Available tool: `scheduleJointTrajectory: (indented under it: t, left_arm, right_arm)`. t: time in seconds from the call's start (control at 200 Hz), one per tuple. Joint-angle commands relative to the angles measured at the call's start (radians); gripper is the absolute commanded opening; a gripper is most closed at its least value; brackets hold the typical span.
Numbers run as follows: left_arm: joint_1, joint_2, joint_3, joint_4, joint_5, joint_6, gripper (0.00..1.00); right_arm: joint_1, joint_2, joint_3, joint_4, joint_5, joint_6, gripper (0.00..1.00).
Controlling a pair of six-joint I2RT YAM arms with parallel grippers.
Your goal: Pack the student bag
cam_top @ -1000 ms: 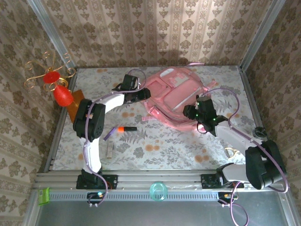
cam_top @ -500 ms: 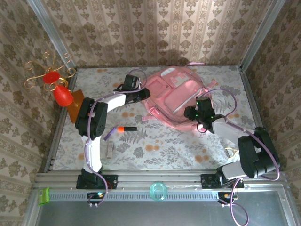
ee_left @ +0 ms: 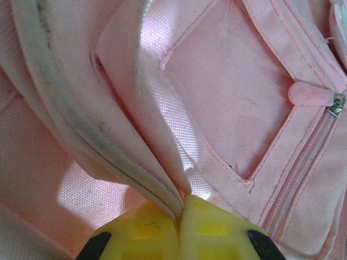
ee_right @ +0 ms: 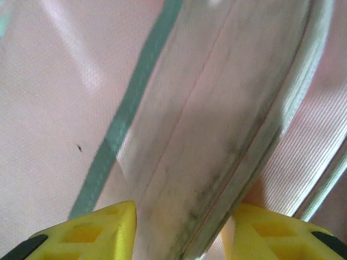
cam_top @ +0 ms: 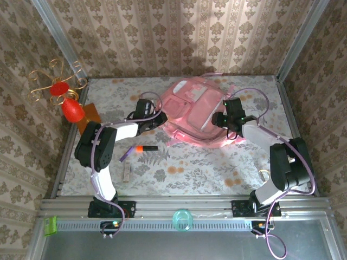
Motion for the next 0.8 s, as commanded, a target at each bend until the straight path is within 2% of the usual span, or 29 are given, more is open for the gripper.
scheduleJointTrajectory:
  t: [0.0,0.105,0.2,0.27,0.385,0.465,0.515,0.63,0.795]
  left_arm:
    - [-0.036,-0.052,-0.057,0.01,-0.031,-0.022,0.0]
    - [-0.048,-0.074,-0.082,0.008,-0.061,-0.019,0.0]
    - [-0.048,-0.08,-0.087,0.006,-0.062,-0.013,0.0]
    - [-0.048,-0.083,-0.083,-0.003,-0.065,-0.003,0.0]
    - [-0.048,-0.083,-0.08,-0.008,-0.069,0.003,0.0]
    - [-0.048,-0.088,-0.082,-0.012,-0.077,0.013,0.0]
    - [-0.049,-0.093,-0.088,-0.013,-0.087,0.02,0.0]
    - [-0.042,-0.106,-0.098,-0.016,-0.099,0.025,0.0]
    - [-0.04,-0.121,-0.112,-0.011,-0.105,0.022,0.0]
  right_arm:
    - [0.07,-0.084,0.03,-0.095,0.043,-0.02,0.46]
    - [0.191,-0.154,0.007,-0.123,0.062,0.022,0.48]
    - [0.292,-0.156,-0.021,-0.08,0.017,0.114,0.53]
    - [0.353,-0.156,-0.02,-0.066,0.032,0.167,0.54]
    - [0.424,-0.15,0.002,-0.099,0.188,0.19,0.56]
    - [0.397,-0.144,-0.002,-0.128,0.277,0.166,0.56]
    - [0.349,-0.136,-0.013,-0.133,0.286,0.145,0.56]
    - [0.208,-0.108,-0.032,-0.114,0.195,0.113,0.51]
    - [0.099,-0.003,0.013,-0.074,0.094,0.064,0.48]
